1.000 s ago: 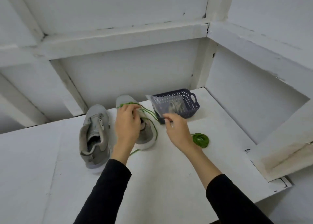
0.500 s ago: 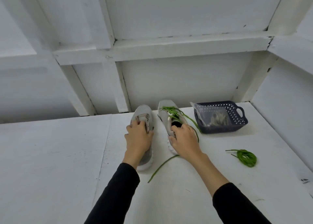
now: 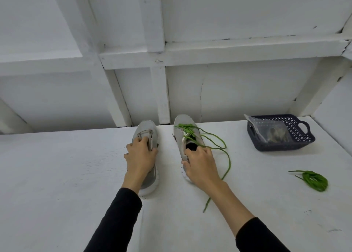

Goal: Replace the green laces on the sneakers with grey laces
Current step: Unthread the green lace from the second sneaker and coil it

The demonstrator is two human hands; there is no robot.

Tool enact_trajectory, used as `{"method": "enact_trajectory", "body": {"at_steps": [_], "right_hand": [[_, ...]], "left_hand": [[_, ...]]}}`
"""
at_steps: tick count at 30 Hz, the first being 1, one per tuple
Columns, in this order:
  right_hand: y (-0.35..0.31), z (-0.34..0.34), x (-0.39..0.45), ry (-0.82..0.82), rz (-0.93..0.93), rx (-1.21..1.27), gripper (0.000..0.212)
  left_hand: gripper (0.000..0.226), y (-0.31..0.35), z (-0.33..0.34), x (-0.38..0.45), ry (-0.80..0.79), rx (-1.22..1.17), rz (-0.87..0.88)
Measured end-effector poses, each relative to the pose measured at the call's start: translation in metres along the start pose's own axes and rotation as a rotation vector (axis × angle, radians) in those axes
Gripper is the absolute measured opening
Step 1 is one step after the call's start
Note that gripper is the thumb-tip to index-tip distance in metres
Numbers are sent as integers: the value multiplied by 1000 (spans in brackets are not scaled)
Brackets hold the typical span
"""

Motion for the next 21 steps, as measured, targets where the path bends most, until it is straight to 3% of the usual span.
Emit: {"method": "enact_trajectory", "body": {"at_steps": [4,8,11,14,17,21], "right_hand": [[-4,14,4,-10,-12,-12,21],[9,1,7,127,150,420,19],[27,-3,14,252,288,499,18],[40,3,20,74,341,412,33],[41,1,18,20,345,416,14],[28,-16,25,-57,288,515,14]], "left_hand": [[23,1,7,2,-13,41,25],[27,0,12,8,-28,105,24],[30,1,12,9,-20,138,22],[30,1,13,11,-11,159,6],[31,0,15,13,-1,165,4],[29,1,15,12,2,155,0]]}}
Point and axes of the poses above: each hand's wrist, its own x-axis towards the middle knuckle, its own z-axis out of the palm, y = z × x, the point moved 2 cm from there along x, towards the middle knuckle, and after that the axes turned 5 degrees about -y, right-handed, at the moved point
